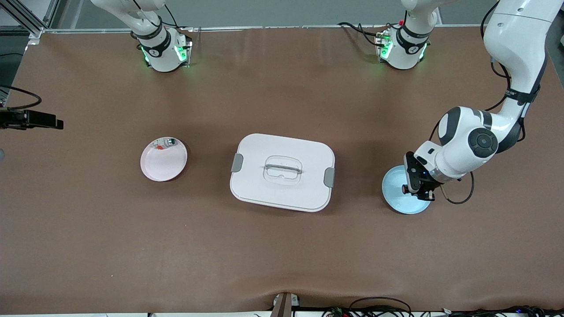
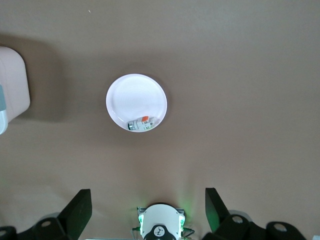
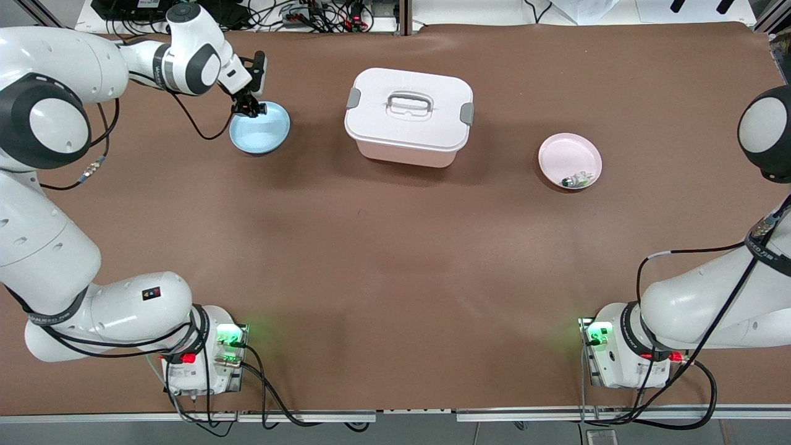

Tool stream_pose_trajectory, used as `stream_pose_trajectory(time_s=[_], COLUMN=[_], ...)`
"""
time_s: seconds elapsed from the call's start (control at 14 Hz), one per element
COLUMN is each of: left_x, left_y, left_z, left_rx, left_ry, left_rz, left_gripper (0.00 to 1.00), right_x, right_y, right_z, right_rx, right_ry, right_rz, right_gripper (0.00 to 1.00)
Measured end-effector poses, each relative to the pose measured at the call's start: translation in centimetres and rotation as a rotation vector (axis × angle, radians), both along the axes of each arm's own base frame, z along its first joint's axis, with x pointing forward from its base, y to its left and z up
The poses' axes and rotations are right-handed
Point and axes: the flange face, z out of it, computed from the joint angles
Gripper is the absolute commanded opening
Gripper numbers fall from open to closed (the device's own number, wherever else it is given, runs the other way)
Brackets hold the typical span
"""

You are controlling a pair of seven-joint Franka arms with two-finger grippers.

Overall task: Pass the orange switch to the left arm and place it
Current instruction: 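Lower the switch onto the light blue plate with the left gripper, then open the left gripper to release the switch on the plate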

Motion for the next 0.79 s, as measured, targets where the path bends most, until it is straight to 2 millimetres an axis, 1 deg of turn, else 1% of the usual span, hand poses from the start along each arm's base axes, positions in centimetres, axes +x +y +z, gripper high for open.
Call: stream_pose_trajectory(time_s=[0.14,0.36,0.5,0.64,0.79], left_x=[0.0,0.1,0.2,-0.1,-0.5], left_y=[0.2,0.4,0.2,0.7,1.7], left_z=[-0.3,-1.0,-1.8,-3.1,-4.7], left_rx=[0.032,0.033,0.021,0.009,-0.002], left_ry=[-0.009,-0.018,-0.038,-0.037,-0.021], left_rz=[-0.034,-0.076,-0.136,-0.16,-0.157], left_gripper=[0.0,0.0,0.0,0.0,0.0], right_x=[-0.1,-0.1,-0.1,-0.4,-1.4], right_y=[0.3,0.3,0.3,0.2,0.4], right_z=[0.7,0.7,1.1,2.6,4.0], right_rx=[0.002,0.002,0.004,0.001,0.001], right_ry=[-0.021,-0.025,-0.041,-0.099,-0.123], right_rz=[0.005,0.005,0.004,0.001,0.002], right_gripper=[1.0,1.0,1.0,1.0,1.0])
